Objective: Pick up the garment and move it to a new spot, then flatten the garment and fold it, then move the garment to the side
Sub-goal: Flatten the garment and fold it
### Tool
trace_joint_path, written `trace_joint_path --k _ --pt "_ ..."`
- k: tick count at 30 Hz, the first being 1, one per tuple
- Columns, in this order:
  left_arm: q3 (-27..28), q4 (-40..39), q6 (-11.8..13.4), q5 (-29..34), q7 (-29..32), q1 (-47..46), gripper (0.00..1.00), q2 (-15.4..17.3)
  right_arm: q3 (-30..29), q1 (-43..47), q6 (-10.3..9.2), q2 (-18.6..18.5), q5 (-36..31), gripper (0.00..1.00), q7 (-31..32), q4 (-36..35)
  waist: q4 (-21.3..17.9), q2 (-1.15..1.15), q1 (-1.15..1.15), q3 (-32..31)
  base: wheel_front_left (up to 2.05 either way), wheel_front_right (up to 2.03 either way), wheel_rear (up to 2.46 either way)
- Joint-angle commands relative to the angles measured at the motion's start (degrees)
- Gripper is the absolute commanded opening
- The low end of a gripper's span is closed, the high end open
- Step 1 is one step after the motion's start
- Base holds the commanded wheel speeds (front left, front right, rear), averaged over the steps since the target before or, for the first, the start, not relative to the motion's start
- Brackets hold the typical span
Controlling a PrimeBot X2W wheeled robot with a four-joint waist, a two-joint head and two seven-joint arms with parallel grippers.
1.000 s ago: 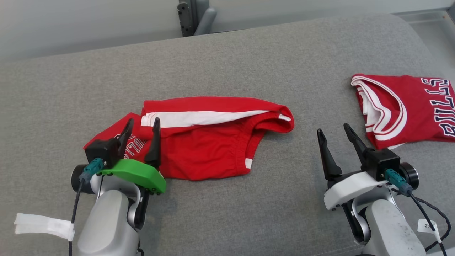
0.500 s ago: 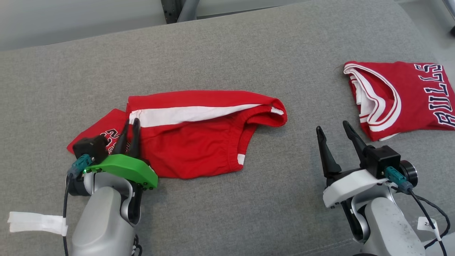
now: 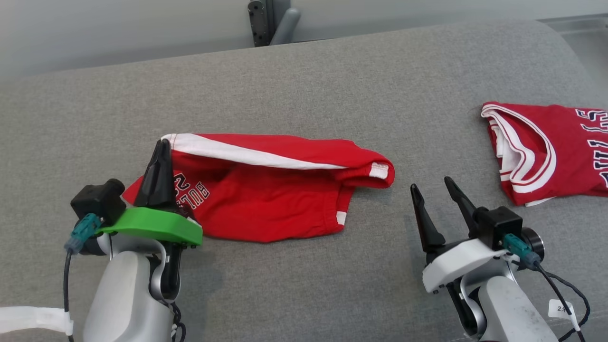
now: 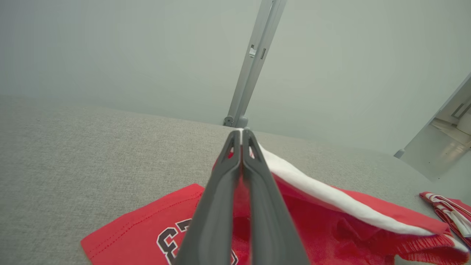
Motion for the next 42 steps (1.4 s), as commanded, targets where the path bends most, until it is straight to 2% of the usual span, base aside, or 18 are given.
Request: trace_joint_path --k 1,7,15,16,17,18,20,27,33,42 --pt "0.9 -1.6 -0.2 0.9 0.0 1.1 0.0 0.3 0.4 1.1 -0.08 -0.2 0.6 1.0 -0.2 0.3 1.9 0.0 0.0 -1.9 0.0 0.0 0.0" --pt "4.0 -4.5 -0.2 4.2 0.0 4.6 0.0 0.4 1.9 2.4 -0.08 -0.2 1.9 1.0 -0.2 1.1 4.4 0.0 0.0 -4.2 0.0 0.0 0.0" --pt "7.5 -2.2 -0.2 5.3 0.0 11.3 0.0 0.3 3.3 3.1 -0.09 -0.2 2.2 1.0 -0.2 1.4 4.8 0.0 0.0 -4.4 0.0 0.0 0.0" --pt "7.9 -1.8 -0.2 5.1 0.0 12.0 0.09 0.3 3.4 3.2 -0.08 -0.2 1.9 1.0 -0.2 1.6 4.8 0.0 0.0 -4.4 0.0 0.0 0.0" --pt "8.2 -1.3 -0.2 5.3 0.0 12.6 0.49 0.3 3.5 3.2 -0.08 -0.2 1.8 1.0 -0.2 1.7 4.8 0.0 0.0 -4.4 0.0 0.0 0.0" --pt "8.7 -0.8 -0.2 5.7 0.0 13.2 1.0 0.3 3.8 3.2 -0.08 -0.2 1.5 1.0 -0.2 1.9 4.7 0.0 0.0 -4.6 0.0 0.0 0.0" --pt "9.7 0.2 -0.1 6.4 0.0 14.2 1.0 0.3 4.3 3.3 -0.08 -0.2 1.4 1.0 -0.2 2.3 4.5 0.0 0.0 -5.1 0.0 0.0 0.0" --pt "11.6 -0.3 2.4 8.0 0.0 19.1 1.0 0.3 6.2 5.4 -0.08 -0.2 1.4 1.0 -0.2 3.4 3.8 0.0 0.0 -8.6 0.0 0.0 0.0" --pt "9.3 -3.1 3.5 6.5 0.0 23.3 1.0 0.3 8.7 7.7 -0.08 -0.2 2.0 1.0 -0.2 4.5 4.6 0.0 0.0 -10.2 0.0 0.0 0.0" --pt "5.1 -4.6 3.9 5.7 0.0 25.2 1.0 0.3 11.6 7.3 -0.08 -1.0 4.5 1.0 -0.2 8.0 8.4 0.0 0.0 -9.5 0.0 0.0 0.0"
